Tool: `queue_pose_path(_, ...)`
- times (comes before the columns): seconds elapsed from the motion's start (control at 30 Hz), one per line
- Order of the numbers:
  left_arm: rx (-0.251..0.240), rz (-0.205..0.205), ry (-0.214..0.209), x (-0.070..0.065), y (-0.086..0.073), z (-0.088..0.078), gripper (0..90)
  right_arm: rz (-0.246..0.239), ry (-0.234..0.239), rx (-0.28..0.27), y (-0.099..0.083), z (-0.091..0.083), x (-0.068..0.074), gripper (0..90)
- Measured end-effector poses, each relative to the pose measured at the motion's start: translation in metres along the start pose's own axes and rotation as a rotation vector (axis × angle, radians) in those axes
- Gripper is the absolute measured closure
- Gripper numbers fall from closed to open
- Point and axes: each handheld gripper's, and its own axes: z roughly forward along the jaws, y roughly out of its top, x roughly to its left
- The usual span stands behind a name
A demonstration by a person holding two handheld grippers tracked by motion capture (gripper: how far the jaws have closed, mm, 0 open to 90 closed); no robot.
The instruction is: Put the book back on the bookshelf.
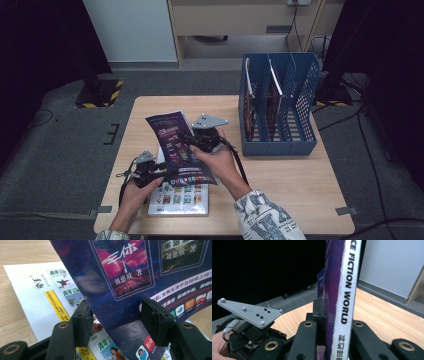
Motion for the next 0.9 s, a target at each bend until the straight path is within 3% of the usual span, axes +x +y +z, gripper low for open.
queue_pose_path(0.17,0.009,-0.041,0.005,0.003,0.003,-0.004,56.9,-0.003,0.012,-0.001,-0.002,0.0,-0.001,82.4)
queue_pose_path(0.27,0.004,-0.04,0.017,0.003,0.005,-0.007,65.6,-0.005,0.011,0.002,-0.004,-0.001,-0.002,82.4)
queue_pose_path(0.47,-0.006,-0.04,0.041,0.003,0.006,-0.011,72.7,0.001,0.014,0.007,-0.006,-0.004,-0.005,82.4)
queue_pose_path(0.67,-0.023,-0.002,0.074,0.0,0.009,-0.016,76.3,-0.012,0.001,0.023,-0.005,-0.009,-0.01,80.0)
queue_pose_path(0.9,-0.024,0.051,0.102,-0.005,0.012,-0.018,76.8,-0.026,0.032,0.039,-0.002,-0.009,-0.011,75.6)
